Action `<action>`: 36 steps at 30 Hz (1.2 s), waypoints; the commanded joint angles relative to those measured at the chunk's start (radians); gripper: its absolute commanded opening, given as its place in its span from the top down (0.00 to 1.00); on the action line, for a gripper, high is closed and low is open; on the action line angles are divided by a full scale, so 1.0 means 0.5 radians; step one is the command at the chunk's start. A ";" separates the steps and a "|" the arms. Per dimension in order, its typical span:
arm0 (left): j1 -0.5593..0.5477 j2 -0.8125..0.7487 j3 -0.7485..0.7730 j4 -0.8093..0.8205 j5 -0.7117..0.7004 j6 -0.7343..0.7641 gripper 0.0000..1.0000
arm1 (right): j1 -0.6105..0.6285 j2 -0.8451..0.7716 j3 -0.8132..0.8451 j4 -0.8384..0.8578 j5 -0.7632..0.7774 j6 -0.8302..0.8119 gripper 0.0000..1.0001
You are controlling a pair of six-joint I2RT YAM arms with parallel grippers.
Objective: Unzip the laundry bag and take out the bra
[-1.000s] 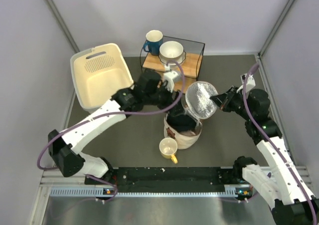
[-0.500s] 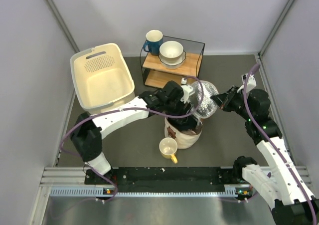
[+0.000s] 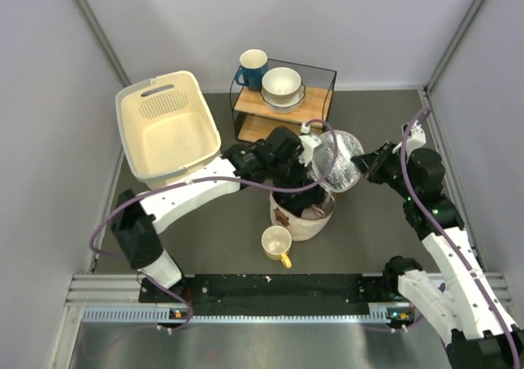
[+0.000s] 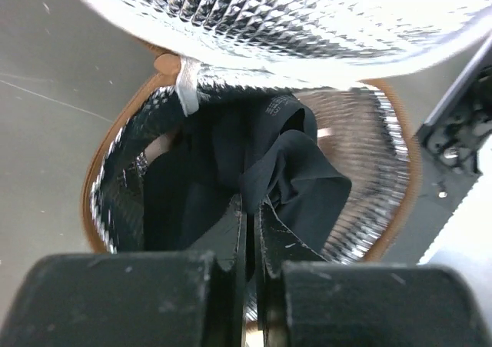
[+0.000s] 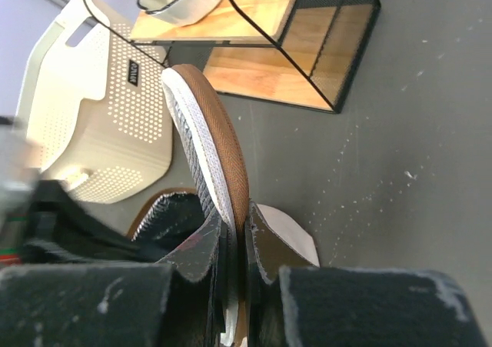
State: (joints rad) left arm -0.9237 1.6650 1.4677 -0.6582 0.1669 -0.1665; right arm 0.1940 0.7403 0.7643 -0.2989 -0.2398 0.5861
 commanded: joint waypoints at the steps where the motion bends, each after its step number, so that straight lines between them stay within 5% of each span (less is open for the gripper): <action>1: 0.019 -0.378 0.181 0.089 0.077 -0.069 1.00 | -0.008 -0.048 -0.074 0.027 0.160 0.076 1.00; 8: 0.040 -0.522 0.341 0.062 0.176 -0.127 1.00 | -0.004 -0.026 -0.163 0.027 0.234 0.190 1.00; 18: 0.120 -0.615 0.641 -0.030 -0.290 -0.075 1.00 | -0.004 -0.005 -0.160 0.052 0.213 0.187 1.00; 30: 0.889 -0.734 0.964 -0.386 -1.251 -0.225 1.00 | -0.004 -0.002 -0.179 0.091 0.145 0.187 1.00; 36: 1.292 -0.799 0.627 -0.182 -1.456 -0.302 1.00 | -0.004 0.038 -0.197 0.162 0.065 0.190 1.00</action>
State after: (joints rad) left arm -0.3645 1.2858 1.8973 -0.8272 -0.4248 -0.2798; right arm 0.1940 0.7429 0.6727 -0.2707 -0.1658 0.6781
